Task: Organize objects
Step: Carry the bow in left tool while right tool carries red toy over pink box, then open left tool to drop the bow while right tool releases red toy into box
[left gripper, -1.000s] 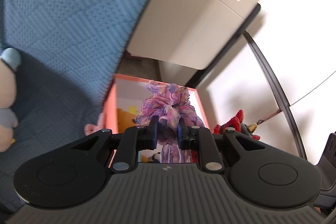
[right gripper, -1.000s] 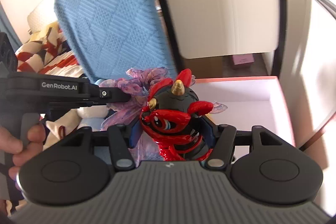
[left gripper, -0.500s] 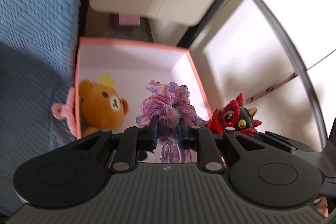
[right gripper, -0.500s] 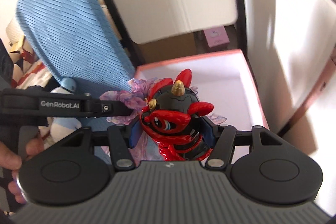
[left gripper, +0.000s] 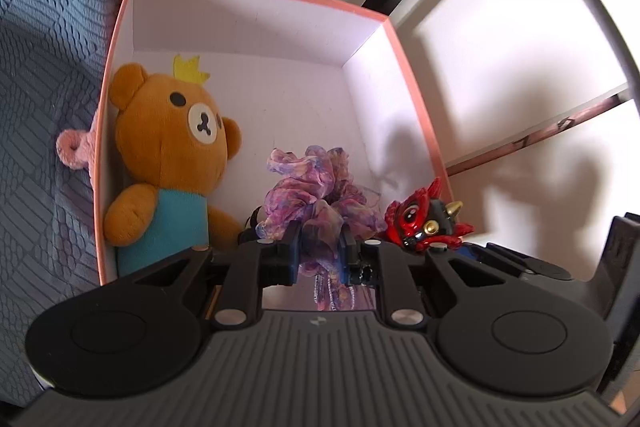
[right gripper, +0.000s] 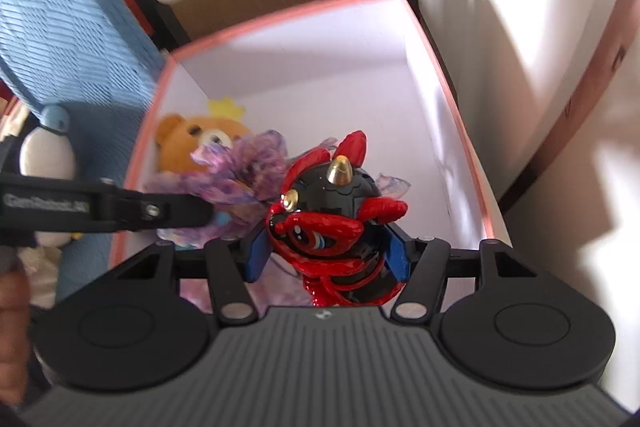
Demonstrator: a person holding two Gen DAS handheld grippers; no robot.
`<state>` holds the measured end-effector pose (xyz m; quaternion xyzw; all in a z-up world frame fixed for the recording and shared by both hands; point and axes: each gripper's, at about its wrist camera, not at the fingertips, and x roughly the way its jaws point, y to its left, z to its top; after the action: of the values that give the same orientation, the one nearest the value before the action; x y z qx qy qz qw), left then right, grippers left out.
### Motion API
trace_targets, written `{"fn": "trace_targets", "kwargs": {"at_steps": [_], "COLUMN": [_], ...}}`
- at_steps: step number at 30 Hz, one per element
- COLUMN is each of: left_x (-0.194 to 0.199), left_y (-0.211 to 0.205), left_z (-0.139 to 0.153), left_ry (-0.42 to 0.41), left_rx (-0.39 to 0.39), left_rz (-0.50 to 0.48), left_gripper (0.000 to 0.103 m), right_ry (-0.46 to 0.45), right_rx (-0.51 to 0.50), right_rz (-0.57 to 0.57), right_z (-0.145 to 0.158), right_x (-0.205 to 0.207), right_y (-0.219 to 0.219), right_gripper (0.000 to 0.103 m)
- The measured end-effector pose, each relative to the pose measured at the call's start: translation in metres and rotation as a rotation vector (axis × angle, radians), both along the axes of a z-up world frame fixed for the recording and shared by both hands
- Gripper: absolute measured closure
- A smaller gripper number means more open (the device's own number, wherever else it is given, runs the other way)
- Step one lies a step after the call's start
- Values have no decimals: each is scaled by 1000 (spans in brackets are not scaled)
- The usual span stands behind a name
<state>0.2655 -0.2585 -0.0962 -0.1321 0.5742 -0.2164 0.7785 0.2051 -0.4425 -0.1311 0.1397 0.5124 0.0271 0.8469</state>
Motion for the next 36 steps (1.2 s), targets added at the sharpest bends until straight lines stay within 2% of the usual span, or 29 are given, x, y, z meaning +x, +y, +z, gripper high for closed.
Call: {"fn": "trace_targets", "kwargs": {"at_steps": [4,10,11,13,15,21,24,27,36], "left_x": [0,2,2,1,-3,-23,-35,-47,-90], "left_y": [-2,-3,-3,-2,0,13,26,47,121], "left_z": [-8,-1,2,9,18,52,75,98,146], "left_ry": [11,-11,-15,-32,-69,-133,-185,-219,-268], "left_rx": [7,16,22,34,31,-2,-8,-28,-14], "left_rz": [-6,-12,-10,-18,-24,-44,-35,-5,86], "left_gripper": [82,79,75,52,45,33,27,27,26], "right_ry": [30,41,37,23,-1,-60,-87,-127,-216], "right_rx": [-11,-10,-1,1,-20,-20,-39,-43,-61], "right_rz": [-3,12,8,9,13,23,19,16,58], "right_z": [-15,-17,-15,-8,2,45,70,93,149], "right_x": [2,4,4,3,1,-10,-17,-27,-62], "right_y": [-4,-8,-10,-10,-9,0,11,23,75], "right_gripper": [42,40,40,26,18,17,7,0,0]}}
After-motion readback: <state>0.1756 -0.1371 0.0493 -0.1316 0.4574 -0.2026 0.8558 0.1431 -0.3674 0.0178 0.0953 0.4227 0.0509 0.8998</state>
